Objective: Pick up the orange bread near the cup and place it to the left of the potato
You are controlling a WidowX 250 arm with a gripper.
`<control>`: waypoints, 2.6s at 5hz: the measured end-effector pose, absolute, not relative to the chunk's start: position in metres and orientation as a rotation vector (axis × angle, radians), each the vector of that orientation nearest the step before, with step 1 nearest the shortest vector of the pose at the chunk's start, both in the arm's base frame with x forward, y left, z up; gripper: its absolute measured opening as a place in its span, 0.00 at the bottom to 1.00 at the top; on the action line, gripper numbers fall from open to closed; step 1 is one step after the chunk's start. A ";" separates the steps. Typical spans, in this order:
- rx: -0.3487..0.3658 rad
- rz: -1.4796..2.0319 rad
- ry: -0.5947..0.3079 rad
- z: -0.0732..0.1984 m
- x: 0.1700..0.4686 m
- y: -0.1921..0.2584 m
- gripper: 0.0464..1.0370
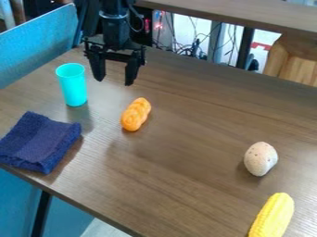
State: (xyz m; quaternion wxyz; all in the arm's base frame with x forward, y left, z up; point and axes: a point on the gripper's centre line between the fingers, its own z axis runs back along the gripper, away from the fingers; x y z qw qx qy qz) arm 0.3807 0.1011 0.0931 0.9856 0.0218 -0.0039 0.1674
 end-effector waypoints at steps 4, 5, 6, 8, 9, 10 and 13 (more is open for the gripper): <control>0.098 0.246 0.056 0.043 0.370 0.059 0.96; 0.100 0.255 0.044 0.042 0.372 0.056 0.96; 0.130 0.288 0.076 0.030 0.376 0.061 0.96; 0.161 0.304 0.066 0.026 0.394 0.067 0.93; 0.143 0.259 0.065 0.025 0.392 0.065 0.77; 0.058 0.195 0.069 0.033 0.382 0.050 0.76; 0.061 -0.031 -0.023 0.068 0.394 -0.031 0.76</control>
